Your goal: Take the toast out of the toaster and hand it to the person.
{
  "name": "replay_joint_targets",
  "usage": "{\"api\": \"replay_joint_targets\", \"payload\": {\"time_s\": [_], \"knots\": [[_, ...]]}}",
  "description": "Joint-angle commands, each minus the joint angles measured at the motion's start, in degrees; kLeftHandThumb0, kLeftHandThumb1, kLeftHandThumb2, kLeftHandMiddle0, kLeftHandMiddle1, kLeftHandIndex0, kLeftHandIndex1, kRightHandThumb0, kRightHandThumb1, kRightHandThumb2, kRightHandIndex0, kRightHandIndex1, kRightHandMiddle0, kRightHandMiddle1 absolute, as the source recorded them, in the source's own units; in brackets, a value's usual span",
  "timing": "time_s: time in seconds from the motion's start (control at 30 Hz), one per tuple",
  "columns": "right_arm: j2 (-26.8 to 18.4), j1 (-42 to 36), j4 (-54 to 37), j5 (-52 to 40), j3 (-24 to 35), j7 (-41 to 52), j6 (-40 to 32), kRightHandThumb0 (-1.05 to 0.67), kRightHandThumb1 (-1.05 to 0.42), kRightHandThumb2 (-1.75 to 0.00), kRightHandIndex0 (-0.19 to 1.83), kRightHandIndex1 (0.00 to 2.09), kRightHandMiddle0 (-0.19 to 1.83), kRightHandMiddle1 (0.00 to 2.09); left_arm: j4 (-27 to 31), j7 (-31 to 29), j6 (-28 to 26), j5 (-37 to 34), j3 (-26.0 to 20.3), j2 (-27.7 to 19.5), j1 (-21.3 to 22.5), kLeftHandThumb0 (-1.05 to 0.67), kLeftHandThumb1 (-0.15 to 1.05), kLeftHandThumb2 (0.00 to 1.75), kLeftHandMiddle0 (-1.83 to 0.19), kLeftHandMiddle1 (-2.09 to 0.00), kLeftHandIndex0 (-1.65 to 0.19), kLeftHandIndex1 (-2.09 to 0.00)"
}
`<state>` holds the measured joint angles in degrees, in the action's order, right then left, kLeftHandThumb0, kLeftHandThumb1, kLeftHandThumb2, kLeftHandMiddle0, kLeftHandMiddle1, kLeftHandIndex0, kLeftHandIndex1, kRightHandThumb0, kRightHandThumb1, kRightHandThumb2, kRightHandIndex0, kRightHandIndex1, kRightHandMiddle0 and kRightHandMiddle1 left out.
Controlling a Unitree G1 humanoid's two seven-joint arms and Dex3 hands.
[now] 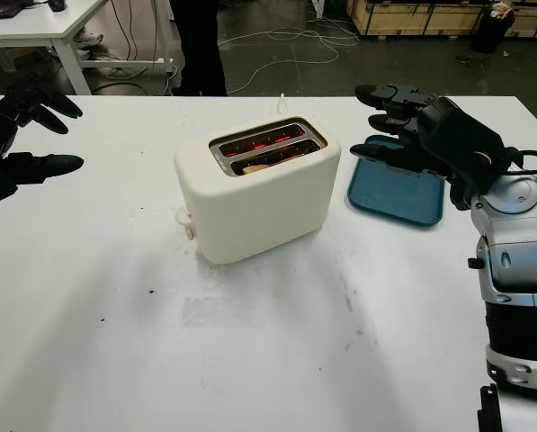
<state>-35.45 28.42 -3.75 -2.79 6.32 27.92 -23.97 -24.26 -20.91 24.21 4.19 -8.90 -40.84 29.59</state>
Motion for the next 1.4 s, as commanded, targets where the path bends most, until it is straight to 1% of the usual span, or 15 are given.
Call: {"api": "replay_joint_targets", "payload": {"time_s": [0.0,0.53,0.87,0.97,1.17,1.37], "knots": [[-0.12,0.2,-0.22,-0.1,0.03,0.0,0.98,-0.43,-0.92,-0.06,0.13,0.44,0.34,0.0,-0.07,0.0,0.76,-1.07,-0.43,0.38,-0.22,-1.05,0.92,0.23,0.0,-1.65,0.0,-1.51],[-0.03,0.21,-0.55,-0.22,0.12,-0.02,0.44,-0.4,-0.92,-0.06,0.14,0.43,0.34,0.0,0.37,0.59,0.84,-0.79,-0.54,0.5,-0.51,-1.05,0.92,0.23,0.0,-1.67,0.0,-1.52],[0.02,0.14,-0.62,0.04,-0.04,-0.5,0.1,-0.43,-0.92,-0.06,0.13,0.45,0.34,0.01,0.29,0.22,0.19,-0.71,-0.44,0.37,-0.4,-1.05,0.92,0.23,0.0,-1.66,0.0,-1.52],[-0.23,0.3,-0.49,0.2,-0.26,-0.18,0.25,-0.44,-0.92,-0.06,0.13,0.44,0.34,0.01,-0.23,0.35,0.96,-0.64,-0.47,0.35,-0.33,-1.05,0.92,0.23,0.0,-1.66,0.0,-1.52],[0.22,0.34,-0.68,-0.5,0.17,-0.31,-0.5,-0.42,-0.92,-0.05,0.12,0.44,0.34,0.0,0.05,-0.03,0.43,-1.15,-0.55,0.47,-0.29,-1.05,0.92,0.23,0.0,-1.65,0.0,-1.52],[0.13,0.38,-0.28,-0.48,0.1,-0.04,0.34,-0.43,-0.92,-0.06,0.12,0.44,0.34,0.0,-0.01,-0.2,0.52,-0.99,-0.41,0.36,-0.09,-1.05,0.92,0.22,0.0,-1.64,0.0,-1.51]]}}
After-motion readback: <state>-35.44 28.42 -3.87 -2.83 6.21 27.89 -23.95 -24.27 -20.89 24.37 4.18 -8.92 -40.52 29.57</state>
